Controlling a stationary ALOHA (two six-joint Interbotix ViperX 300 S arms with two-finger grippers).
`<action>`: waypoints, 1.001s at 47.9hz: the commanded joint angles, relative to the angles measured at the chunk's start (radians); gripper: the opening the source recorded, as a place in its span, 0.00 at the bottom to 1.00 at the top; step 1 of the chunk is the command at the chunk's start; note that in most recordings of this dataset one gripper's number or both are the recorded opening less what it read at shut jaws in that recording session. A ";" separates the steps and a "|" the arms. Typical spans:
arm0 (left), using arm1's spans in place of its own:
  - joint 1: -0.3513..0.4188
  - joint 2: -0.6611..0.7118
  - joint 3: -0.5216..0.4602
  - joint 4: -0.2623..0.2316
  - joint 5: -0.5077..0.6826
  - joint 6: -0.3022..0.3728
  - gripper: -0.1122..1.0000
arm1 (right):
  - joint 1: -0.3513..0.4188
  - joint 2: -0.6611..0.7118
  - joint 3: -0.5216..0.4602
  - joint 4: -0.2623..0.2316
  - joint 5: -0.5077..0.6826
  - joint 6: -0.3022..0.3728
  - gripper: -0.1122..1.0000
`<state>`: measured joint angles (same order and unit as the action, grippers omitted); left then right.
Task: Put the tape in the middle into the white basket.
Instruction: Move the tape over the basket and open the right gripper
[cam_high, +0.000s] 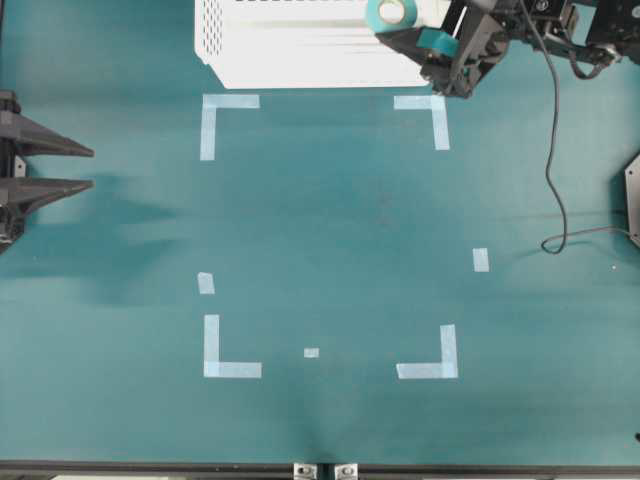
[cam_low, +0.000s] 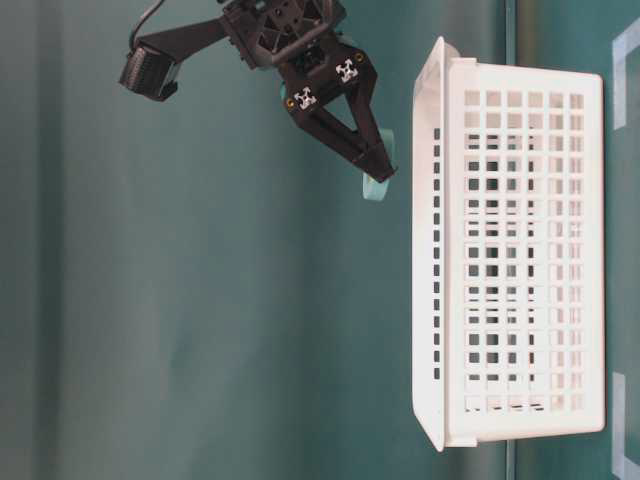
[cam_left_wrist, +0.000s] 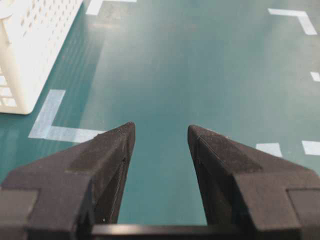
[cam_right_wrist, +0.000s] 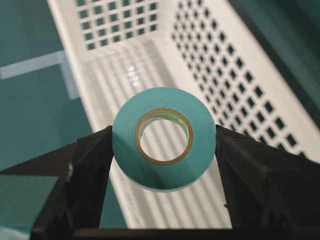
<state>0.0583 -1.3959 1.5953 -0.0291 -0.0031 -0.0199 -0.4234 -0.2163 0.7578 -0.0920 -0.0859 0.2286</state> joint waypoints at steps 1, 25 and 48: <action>0.003 0.008 -0.014 0.000 -0.011 0.002 0.15 | -0.018 -0.020 -0.012 0.000 -0.006 0.002 0.71; 0.003 0.008 -0.014 0.000 -0.011 0.003 0.15 | -0.089 0.018 -0.008 -0.002 -0.002 -0.002 0.71; 0.003 0.008 -0.014 0.000 -0.011 0.003 0.15 | -0.089 0.020 -0.006 -0.034 -0.008 -0.008 0.92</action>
<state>0.0583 -1.3959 1.5938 -0.0291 -0.0031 -0.0184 -0.5108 -0.1856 0.7609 -0.1150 -0.0844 0.2194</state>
